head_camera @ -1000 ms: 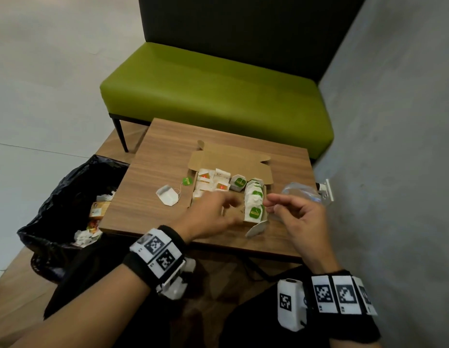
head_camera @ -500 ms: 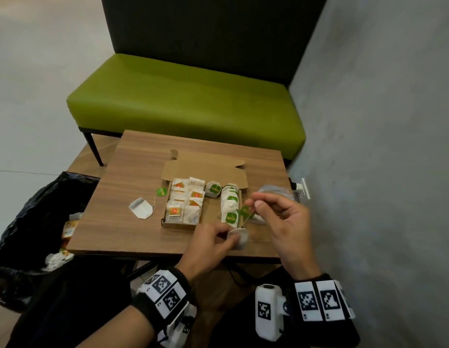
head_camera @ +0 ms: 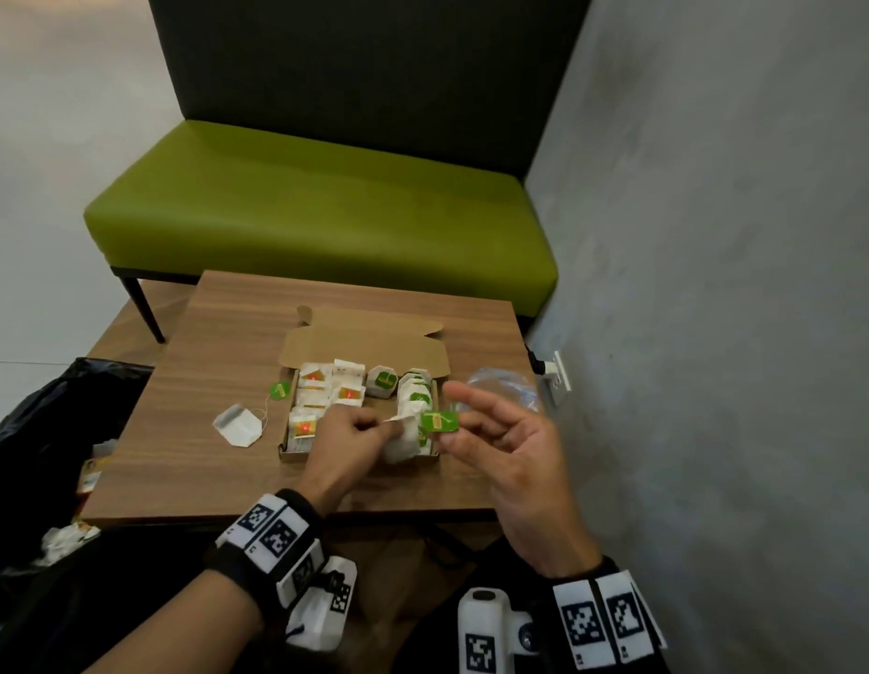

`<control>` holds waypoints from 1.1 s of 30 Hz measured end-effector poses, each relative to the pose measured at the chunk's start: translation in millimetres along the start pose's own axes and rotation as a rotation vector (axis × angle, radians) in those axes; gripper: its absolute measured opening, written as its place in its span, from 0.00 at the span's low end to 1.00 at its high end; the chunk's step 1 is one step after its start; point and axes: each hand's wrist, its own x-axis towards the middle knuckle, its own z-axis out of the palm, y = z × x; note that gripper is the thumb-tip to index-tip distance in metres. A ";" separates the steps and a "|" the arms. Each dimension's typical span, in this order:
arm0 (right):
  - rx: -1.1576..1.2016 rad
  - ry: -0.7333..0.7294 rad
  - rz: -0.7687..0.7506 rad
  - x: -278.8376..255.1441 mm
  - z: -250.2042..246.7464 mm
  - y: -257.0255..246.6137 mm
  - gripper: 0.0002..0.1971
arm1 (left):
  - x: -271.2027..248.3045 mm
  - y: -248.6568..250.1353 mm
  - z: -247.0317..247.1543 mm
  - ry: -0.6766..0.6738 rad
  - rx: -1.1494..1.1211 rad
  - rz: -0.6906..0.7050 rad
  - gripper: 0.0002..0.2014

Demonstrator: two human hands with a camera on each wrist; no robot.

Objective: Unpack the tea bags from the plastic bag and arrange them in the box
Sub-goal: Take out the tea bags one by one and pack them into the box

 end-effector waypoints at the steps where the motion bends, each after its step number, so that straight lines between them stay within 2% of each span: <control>1: 0.006 -0.017 0.006 -0.8 0.5 1.9 0.18 | 1.2 4.0 -2.6 0.003 -0.083 -0.033 0.11; 6: 0.019 -0.099 0.032 -4.9 9.6 19.2 0.11 | 8.6 22.0 -13.6 -0.018 -0.356 -0.230 0.06; 8: -0.051 -0.078 0.078 -6.8 17.1 27.7 0.05 | 15.0 27.6 -18.9 -0.023 -0.434 -0.288 0.07; 12: -0.073 -0.023 0.176 -8.2 29.3 53.1 0.14 | 23.2 42.3 -24.8 -0.017 -0.484 -0.294 0.08; 14: -0.069 0.035 0.201 -8.8 32.4 63.1 0.13 | 23.0 46.1 -24.9 -0.030 -0.475 -0.290 0.06; 17: -0.149 0.139 0.126 -9.6 29.1 76.0 0.12 | 21.9 43.7 -26.0 -0.050 -0.455 -0.292 0.09; 20: -0.258 0.150 0.084 -8.6 22.1 82.7 0.11 | 16.9 40.6 -25.6 -0.083 -0.444 -0.269 0.10; 25: -0.228 0.054 0.300 -7.6 11.2 86.8 0.04 | 1.5 45.2 -19.9 -0.198 -0.475 -0.163 0.13; 28: -0.211 0.016 0.350 -4.9 5.6 88.8 0.04 | -5.5 45.3 -16.6 -0.207 -0.445 -0.097 0.14; 33: -0.152 0.163 0.357 5.0 -5.3 86.5 0.08 | -13.9 35.7 -11.6 -0.116 -0.214 0.080 0.18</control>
